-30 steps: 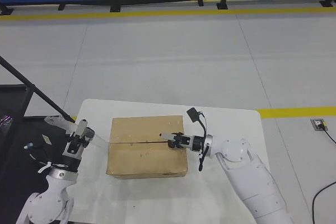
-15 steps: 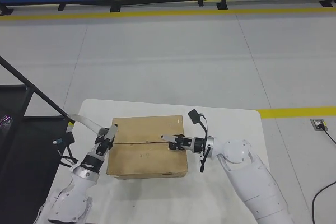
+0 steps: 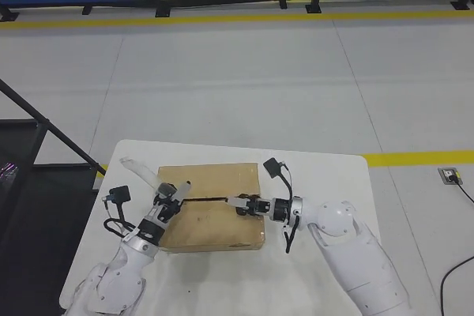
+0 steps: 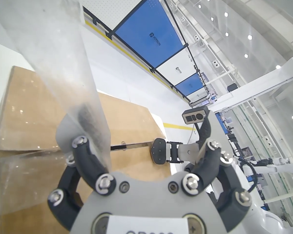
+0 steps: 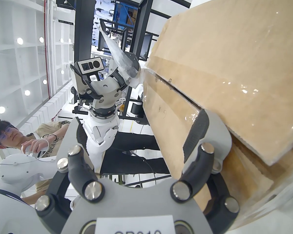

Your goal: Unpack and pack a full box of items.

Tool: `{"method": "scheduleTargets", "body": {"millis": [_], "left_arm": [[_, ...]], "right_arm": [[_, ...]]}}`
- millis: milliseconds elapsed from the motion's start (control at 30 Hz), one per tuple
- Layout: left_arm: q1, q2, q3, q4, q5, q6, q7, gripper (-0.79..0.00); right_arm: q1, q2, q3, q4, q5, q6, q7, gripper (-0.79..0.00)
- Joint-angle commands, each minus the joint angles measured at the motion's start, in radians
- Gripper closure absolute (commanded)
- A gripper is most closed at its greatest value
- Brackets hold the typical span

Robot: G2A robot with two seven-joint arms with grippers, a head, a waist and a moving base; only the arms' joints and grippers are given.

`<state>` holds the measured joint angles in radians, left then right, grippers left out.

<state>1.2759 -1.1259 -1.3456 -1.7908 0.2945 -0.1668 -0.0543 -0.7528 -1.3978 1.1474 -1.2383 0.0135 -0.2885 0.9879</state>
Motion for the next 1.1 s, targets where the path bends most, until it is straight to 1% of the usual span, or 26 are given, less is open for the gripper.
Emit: {"method": "scheduleTargets", "body": {"millis": [0,167,400,700,967,1067], "left_arm": [[-0.01,-0.003,0.01,0.005,0.003,0.007,-0.005,-0.785],[-0.03,-0.011,0.037,0.021,0.026,0.021,-0.004,-0.785],[-0.052,-0.022,0.059,0.039,0.037,0.05,0.005,-0.785],[-0.063,-0.033,0.085,0.049,0.079,0.06,0.023,-0.785],[-0.067,-0.045,0.112,0.041,0.139,0.085,0.061,-0.785],[-0.066,-0.048,0.121,0.041,0.188,0.087,0.089,-0.785]], "right_arm": [[-0.007,0.003,0.0,-0.011,0.001,0.0,0.003,-0.785],[-0.029,0.011,0.009,-0.043,0.018,-0.014,0.012,-0.785],[-0.068,0.026,0.033,-0.093,0.058,-0.045,0.059,-0.785],[-0.09,0.04,0.043,-0.121,0.064,-0.047,0.062,-0.785],[-0.1,0.049,0.041,-0.124,0.071,-0.056,0.055,-0.785],[-0.104,0.053,0.041,-0.125,0.074,-0.059,0.053,-0.785]]}}
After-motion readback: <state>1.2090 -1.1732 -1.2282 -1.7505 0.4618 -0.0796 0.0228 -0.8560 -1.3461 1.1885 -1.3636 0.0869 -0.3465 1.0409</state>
